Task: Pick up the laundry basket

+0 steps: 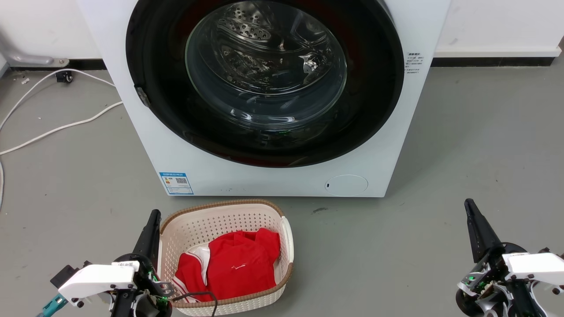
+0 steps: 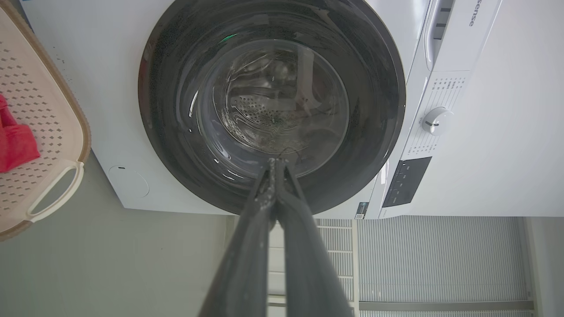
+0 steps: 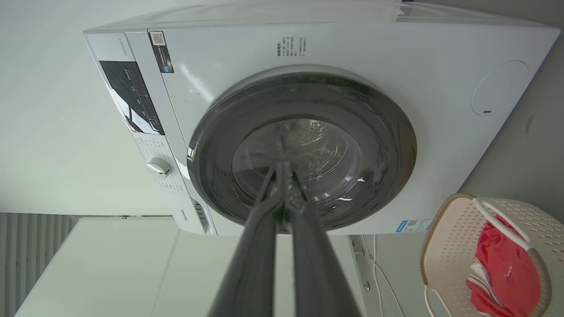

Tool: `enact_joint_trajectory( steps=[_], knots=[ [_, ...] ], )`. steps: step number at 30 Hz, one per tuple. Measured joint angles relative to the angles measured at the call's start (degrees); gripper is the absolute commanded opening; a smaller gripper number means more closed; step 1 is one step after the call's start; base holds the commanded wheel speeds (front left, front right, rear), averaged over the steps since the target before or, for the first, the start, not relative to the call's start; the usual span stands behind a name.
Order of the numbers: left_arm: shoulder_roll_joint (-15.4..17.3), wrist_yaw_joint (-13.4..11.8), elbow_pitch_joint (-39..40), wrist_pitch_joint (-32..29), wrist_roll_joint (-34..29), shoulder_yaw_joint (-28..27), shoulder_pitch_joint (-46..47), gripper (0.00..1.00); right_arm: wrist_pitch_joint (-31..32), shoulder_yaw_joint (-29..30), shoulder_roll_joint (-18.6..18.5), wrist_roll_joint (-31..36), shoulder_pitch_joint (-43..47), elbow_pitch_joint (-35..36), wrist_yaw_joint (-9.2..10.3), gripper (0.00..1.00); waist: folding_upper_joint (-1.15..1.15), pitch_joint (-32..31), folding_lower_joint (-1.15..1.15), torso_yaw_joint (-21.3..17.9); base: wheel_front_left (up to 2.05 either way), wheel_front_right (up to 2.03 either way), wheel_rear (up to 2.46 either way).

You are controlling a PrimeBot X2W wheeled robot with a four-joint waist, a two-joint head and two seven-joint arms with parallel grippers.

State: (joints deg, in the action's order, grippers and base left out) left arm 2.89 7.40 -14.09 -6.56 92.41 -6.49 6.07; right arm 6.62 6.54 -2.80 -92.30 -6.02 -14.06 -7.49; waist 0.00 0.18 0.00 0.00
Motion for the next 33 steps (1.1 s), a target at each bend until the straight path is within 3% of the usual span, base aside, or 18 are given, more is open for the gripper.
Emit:
enact_joint_trajectory(
  steps=[22,23,28,33],
  knots=[
    [0.0,0.0,0.0,0.0,0.0,0.0,0.0,0.00,0.0,0.0,0.0,0.0,0.0,0.0,0.00,0.00,0.00,0.0,0.00,0.0,0.00,0.00,0.00],
    [0.0,0.0,-0.4,0.0,0.0,0.0,-0.2,1.00,0.0,0.0,0.1,0.0,0.3,-0.4,0.00,1.00,0.00,0.0,0.00,0.0,0.00,0.00,0.00],
    [-0.2,-0.1,-1.6,0.7,-0.4,0.3,-2.0,1.00,-0.7,0.0,0.2,0.4,2.3,-1.8,0.01,1.00,0.00,0.0,0.00,0.0,0.00,0.00,0.00],
    [-0.2,-0.1,-0.5,2.1,-4.8,0.2,-2.0,1.00,-2.1,0.3,0.2,4.7,2.6,-1.0,0.01,1.00,0.00,0.1,0.00,0.0,0.00,0.00,0.00]
  ],
)
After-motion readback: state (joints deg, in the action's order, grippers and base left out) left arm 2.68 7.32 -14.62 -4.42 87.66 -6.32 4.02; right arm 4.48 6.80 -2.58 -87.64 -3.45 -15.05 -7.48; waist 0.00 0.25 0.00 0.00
